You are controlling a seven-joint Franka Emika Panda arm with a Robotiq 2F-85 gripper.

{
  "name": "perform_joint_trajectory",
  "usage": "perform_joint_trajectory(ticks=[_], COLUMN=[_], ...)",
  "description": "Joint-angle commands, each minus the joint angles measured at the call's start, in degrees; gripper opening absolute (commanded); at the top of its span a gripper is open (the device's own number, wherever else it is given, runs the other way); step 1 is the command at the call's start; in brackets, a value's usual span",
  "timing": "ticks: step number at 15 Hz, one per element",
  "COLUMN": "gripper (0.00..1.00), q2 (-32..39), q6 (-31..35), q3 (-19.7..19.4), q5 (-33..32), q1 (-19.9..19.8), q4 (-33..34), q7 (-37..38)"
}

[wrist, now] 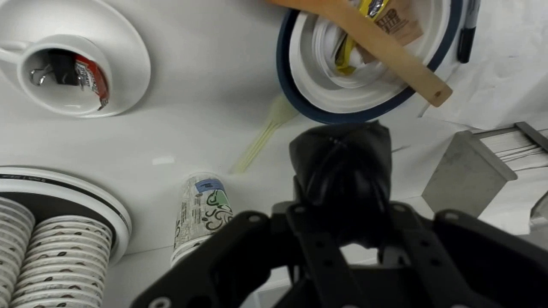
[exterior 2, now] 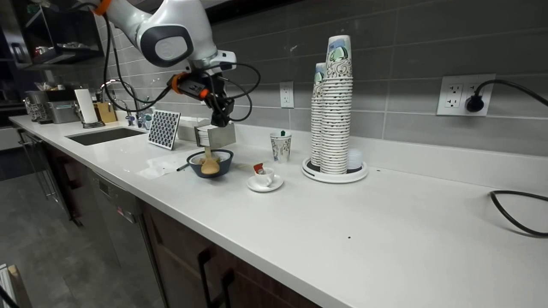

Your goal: Pick up the black object from the tea cup and place it in the white bowl

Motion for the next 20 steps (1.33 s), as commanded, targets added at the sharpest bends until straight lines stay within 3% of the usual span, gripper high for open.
perform_joint_trajectory(ticks=[1,3,4,10,20], gripper=[0.3,0.3,0.07,0.07,0.07], q2=[0.1,0.2,0.3,1.1,12.4], q6=[-0.1,-0.1,-0.6,-0.7,6.2], q3=[-0.9,-1.3,-0.8,1.4,2.3], q5=[-0.2,-0.2,1.2,-4.1,-15.0], q1=[0.7,0.6,1.1,4.4,7.6], q4=[0.1,0.1,-0.1,0.3,3.9], q7=[0.2,0.2,0.7,7.8,20.5])
